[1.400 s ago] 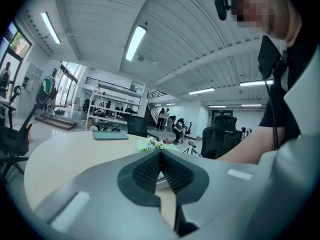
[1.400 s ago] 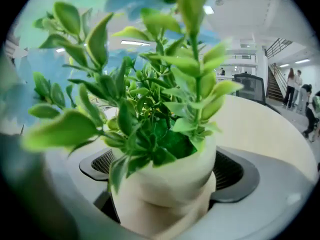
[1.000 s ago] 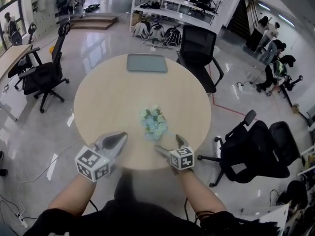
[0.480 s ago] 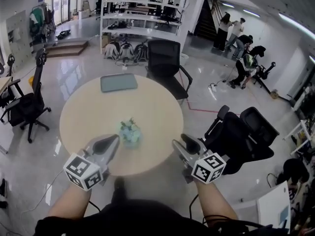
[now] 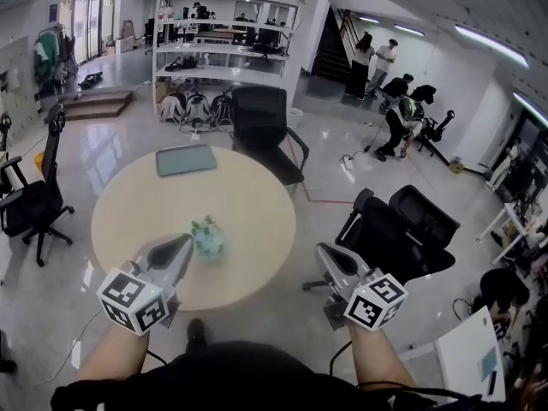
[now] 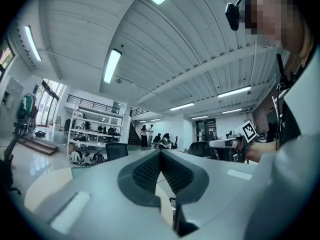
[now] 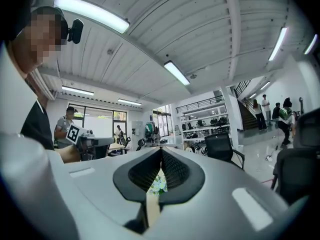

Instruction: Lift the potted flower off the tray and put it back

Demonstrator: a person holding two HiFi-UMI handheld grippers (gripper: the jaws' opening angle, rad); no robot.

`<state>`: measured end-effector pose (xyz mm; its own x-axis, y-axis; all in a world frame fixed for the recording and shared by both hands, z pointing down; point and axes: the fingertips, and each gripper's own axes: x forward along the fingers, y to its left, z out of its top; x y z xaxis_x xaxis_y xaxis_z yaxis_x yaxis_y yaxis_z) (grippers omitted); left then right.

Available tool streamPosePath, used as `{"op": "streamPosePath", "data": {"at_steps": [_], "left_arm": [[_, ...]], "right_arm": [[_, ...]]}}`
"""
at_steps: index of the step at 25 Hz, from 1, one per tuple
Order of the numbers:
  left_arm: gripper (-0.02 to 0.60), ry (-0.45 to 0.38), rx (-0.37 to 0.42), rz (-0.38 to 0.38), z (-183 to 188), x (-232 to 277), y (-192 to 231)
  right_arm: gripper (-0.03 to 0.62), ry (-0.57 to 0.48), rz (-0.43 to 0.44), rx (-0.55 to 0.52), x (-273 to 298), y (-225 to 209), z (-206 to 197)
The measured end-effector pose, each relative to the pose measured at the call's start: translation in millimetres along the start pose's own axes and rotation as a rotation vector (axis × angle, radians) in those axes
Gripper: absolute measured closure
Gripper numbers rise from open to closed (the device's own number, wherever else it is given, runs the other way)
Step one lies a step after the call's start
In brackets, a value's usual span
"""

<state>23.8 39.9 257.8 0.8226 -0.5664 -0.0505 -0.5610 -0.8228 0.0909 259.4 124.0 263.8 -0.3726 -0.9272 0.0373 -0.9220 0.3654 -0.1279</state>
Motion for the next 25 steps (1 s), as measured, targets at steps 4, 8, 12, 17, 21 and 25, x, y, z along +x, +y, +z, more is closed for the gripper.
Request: {"op": "streamPosePath", "data": {"at_steps": [4,8,12,17,21,25], "left_arm": [[0.583,-0.013,-0.053,-0.020,0.6,0.6,-4.6],[0.584,0.001,-0.079,-0.040,0.4,-5.9,-6.9],[0.584,0.019,-0.081,-0.011,-1.3,-12.3,-4.5],[0.583,0.011,-0.092,0.029,-3.9,-16.6,-1.3],[0.583,0.010,-0.083,0.037,-2.9,-18.6,0.9],[0.583,0.015,-0.073,0.043,-9.2,-16.5,2.0]], "right_arm": [[0.577,0.009,0.006,0.017,-1.0,1.3,-6.3],[0.569,0.022,0.031,0.006,1.3,12.3,-8.1],[0.566,0.016,0.048,0.009,1.8,17.1,-7.7],[0.559,0.020,0.064,0.008,3.1,19.2,-11.5],[0.533,0.018,0.079,0.006,6.2,22.2,-9.4],[0.486,0.035,0.091,-0.002,10.7,20.8,-16.0]]}}
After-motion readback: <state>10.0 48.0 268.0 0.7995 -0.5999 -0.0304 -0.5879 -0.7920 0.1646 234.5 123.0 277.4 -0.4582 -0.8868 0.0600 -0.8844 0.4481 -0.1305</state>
